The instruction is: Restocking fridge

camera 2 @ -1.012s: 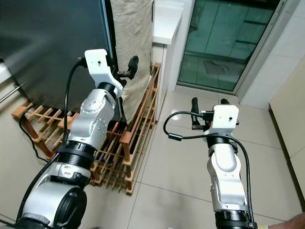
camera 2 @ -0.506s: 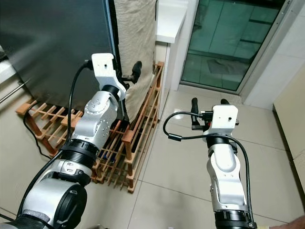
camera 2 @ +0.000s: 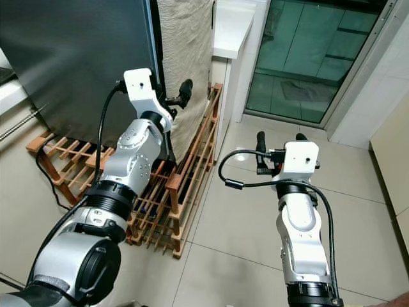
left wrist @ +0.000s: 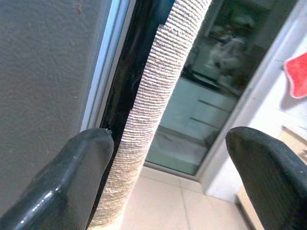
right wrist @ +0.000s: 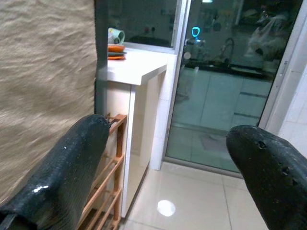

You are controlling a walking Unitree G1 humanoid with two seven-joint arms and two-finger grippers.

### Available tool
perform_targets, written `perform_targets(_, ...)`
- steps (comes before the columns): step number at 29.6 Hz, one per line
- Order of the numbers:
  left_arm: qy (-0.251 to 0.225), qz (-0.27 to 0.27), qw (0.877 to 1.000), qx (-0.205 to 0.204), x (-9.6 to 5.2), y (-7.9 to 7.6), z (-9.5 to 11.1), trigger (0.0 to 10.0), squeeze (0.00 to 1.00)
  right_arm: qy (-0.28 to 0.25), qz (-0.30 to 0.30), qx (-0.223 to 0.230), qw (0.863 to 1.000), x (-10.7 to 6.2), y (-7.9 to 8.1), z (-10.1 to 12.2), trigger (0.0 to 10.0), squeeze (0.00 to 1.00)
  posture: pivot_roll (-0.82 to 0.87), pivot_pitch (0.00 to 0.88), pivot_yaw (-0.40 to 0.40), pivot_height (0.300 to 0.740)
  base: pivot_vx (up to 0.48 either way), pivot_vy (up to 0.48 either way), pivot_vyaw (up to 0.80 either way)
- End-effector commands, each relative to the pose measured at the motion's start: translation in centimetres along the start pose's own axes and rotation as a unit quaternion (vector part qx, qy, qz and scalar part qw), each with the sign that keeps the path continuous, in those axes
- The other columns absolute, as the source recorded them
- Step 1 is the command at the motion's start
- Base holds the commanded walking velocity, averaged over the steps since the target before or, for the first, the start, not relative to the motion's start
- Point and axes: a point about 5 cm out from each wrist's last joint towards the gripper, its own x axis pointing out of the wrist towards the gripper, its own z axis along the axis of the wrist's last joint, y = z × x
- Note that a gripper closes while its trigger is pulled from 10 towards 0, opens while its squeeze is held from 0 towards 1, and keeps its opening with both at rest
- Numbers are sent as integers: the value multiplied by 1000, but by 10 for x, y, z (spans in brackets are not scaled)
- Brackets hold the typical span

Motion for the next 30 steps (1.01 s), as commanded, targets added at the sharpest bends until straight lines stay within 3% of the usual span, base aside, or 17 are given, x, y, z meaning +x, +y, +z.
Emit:
perform_targets(1,16,-96,995,9,0,-38,-9,10000,0,9,-5,1,1000,-1,-1,-3,10000,0,-185,0,17,740,0,0,0)
perform_targets(10,-3,-151,988,38,-3,-55,-4,10000,0,10,-3,2,1000,1,1,-3,10000,0,-180,0,17,740,0,0,0)
perform_targets(22,-27,-192,981,10,-27,-49,7,10000,0,13,0,0,1000,-1,0,-5,10000,0,-161,0,10,740,0,0,0)
perform_targets(27,-67,-143,987,30,-43,-22,22,10000,0,-1,-11,4,1000,-2,-3,3,10000,0,-155,0,11,740,0,0,0)
perform_targets(30,-136,-74,982,112,-69,9,42,10000,0,-49,-37,-5,998,-8,-9,23,10000,0,-140,0,8,740,0,0,0)
